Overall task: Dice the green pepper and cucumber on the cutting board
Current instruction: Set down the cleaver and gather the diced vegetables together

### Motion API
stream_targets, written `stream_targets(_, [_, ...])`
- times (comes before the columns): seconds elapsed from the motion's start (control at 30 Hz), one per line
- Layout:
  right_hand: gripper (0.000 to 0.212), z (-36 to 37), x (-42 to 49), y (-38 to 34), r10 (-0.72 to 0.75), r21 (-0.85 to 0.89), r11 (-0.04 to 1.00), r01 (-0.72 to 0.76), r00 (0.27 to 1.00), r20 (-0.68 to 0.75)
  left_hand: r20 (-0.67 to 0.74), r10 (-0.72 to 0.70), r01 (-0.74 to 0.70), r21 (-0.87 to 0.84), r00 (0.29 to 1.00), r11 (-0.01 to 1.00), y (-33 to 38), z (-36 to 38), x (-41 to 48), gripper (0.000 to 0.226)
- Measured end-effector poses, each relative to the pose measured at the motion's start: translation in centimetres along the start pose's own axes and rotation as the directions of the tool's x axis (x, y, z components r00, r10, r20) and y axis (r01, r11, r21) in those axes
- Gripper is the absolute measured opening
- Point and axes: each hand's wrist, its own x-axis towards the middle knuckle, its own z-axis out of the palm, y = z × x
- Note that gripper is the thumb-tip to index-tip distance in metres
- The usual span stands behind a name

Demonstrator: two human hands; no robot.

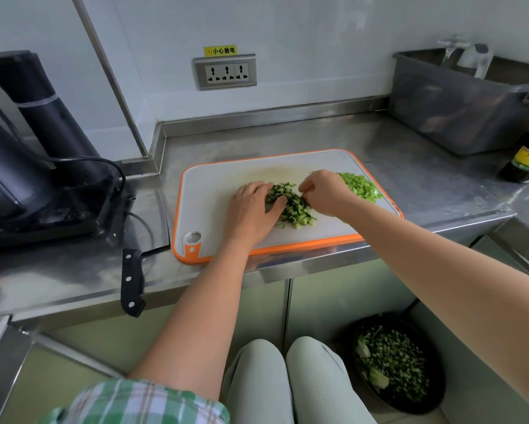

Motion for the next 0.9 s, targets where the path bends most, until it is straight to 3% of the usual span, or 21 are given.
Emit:
stream_targets(0.13, [0.038,-0.7,-0.1,0.6,0.037,0.015,0.999,-0.037,0.999,-0.031,0.002,-0.002,0.002,-0.011,1.0,1.0,0.1,-0.1,-0.1,0.053])
stream_targets(0.53, [0.042,1.1,-0.9,0.1,-0.057,0.242,0.967,0.082,0.992,-0.109,-0.023,-0.028,0.026,-0.08,0.999,0.996,0.0,0.0,0.1,0.045])
stream_targets(0.7, [0.031,3.2,-0.6,-0.5,-0.059,0.179,0.982,0.055,0.998,0.015,-0.034,-0.066,0.061,-0.13,0.997,0.99,0.0,-0.1,0.4,0.042])
stream_targets(0.83, [0.047,4.3,-1.3,-1.6,-0.149,0.234,0.961,0.146,0.989,-0.004,-0.042,-0.099,0.089,-0.206,0.994,0.975,-0.1,-0.1,0.5,0.039])
stream_targets(0.9, [0.047,4.0,-0.9,-1.6,-0.114,0.26,0.957,0.128,0.991,-0.069,-0.05,-0.107,0.091,-0.247,0.993,0.965,0.0,-0.2,0.4,0.038])
